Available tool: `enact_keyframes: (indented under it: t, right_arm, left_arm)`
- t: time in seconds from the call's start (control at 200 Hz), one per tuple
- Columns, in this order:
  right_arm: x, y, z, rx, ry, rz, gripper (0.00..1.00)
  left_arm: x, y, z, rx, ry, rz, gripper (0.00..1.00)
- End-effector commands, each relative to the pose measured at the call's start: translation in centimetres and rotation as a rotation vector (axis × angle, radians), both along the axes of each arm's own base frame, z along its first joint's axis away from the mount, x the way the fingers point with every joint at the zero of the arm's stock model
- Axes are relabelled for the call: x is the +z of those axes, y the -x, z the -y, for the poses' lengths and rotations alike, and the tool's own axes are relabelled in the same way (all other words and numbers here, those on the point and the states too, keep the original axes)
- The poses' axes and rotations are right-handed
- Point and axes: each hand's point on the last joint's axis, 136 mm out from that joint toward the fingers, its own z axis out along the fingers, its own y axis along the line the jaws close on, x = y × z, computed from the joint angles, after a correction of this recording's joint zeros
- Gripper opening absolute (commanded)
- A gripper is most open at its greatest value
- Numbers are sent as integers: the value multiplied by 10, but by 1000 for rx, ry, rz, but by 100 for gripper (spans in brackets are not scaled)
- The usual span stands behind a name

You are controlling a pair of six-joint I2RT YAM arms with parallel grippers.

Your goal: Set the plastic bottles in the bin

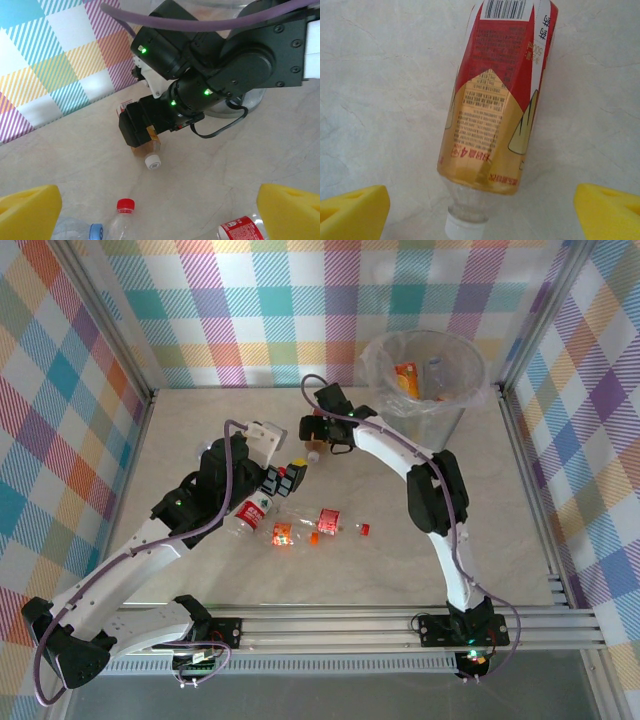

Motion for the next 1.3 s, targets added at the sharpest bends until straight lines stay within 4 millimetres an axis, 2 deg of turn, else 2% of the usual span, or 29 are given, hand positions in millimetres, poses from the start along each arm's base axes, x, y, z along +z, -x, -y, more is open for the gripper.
enact_keyframes:
  t: [0.0, 0.4, 0.76, 1.1, 1.295]
  right_arm:
    - [-8, -6, -1, -36, 11, -18, 92]
    - [-49, -20, -5, -81, 23, -81, 87]
    - [-57, -30, -8, -64, 26, -91, 80]
    - [-46, -32, -4, -54, 46, -68, 67]
    - [-24, -33, -2, -37, 58, -25, 64]
  left_arm:
    - [5, 1, -2, -8, 3, 12, 100]
    - [5, 1, 0, -16, 5, 8, 100]
    - [4, 1, 0, -17, 4, 4, 100]
    - [3, 0, 2, -22, 3, 1, 100]
    - [4, 1, 1, -23, 6, 0, 100]
